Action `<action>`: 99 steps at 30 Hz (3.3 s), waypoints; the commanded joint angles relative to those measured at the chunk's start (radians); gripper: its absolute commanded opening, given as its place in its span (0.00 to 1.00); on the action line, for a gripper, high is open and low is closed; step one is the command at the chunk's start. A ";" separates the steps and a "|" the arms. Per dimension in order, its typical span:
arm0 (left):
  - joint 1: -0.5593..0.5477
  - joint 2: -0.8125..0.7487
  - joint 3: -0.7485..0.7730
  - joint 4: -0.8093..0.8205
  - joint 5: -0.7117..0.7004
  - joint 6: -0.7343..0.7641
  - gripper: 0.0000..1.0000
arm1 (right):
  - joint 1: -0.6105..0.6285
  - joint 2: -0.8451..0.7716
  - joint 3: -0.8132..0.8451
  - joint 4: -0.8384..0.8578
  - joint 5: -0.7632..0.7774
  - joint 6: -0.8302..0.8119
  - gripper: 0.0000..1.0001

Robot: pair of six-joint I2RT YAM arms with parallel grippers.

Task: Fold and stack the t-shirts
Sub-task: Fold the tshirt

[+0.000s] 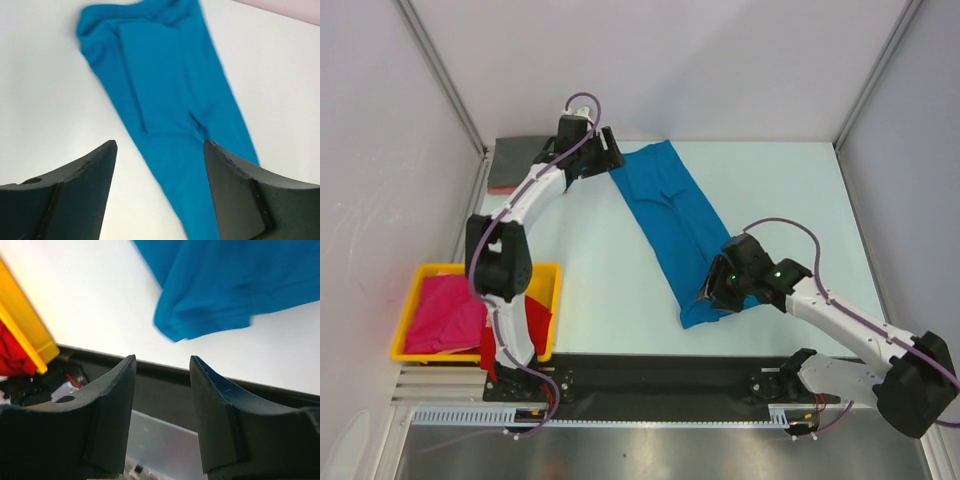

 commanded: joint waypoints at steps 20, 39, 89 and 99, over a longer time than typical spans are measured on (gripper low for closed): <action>-0.105 0.146 -0.066 0.128 -0.001 -0.224 0.00 | -0.778 0.244 0.138 -0.004 -0.098 -0.537 0.50; 0.003 0.502 0.333 -0.086 0.008 -0.405 0.17 | -0.790 0.459 0.167 0.022 -0.179 -0.567 0.50; -0.343 -0.222 -0.541 0.048 0.112 -0.266 0.35 | -0.754 0.393 0.123 -0.052 -0.202 -0.636 0.49; -0.506 -0.305 -0.767 0.235 0.143 -0.433 0.37 | -0.749 0.465 0.110 -0.039 -0.198 -0.639 0.47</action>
